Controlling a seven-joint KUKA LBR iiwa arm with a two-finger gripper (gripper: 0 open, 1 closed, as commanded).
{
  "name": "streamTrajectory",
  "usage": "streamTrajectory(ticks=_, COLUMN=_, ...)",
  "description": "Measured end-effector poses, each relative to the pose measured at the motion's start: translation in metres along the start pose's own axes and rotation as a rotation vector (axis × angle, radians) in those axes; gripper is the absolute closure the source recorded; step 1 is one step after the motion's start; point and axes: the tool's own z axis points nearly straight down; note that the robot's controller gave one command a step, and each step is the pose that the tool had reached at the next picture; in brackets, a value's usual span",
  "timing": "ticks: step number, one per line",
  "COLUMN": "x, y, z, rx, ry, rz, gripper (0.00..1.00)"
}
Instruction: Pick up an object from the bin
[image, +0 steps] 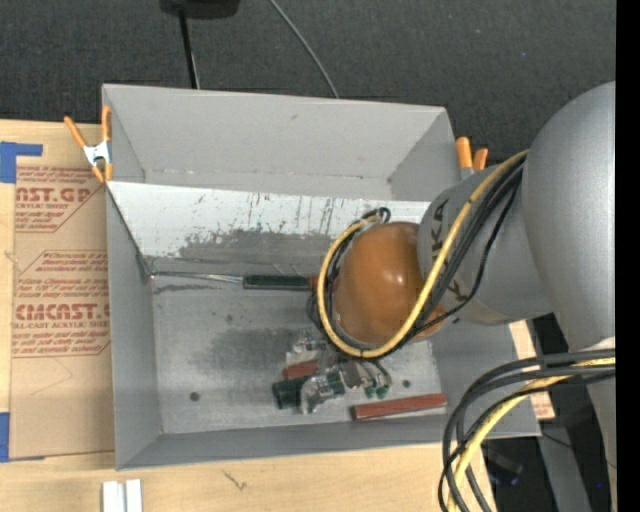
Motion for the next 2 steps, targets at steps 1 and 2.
streamTrajectory(ticks=1, x=0.0, y=0.0, z=0.0, rx=0.0, ry=0.001, rz=0.0, gripper=1.0)
streamTrajectory(ticks=2, x=-0.016, y=-0.008, z=-0.132, rx=0.001, ry=0.027, rz=-0.026, gripper=1.0)
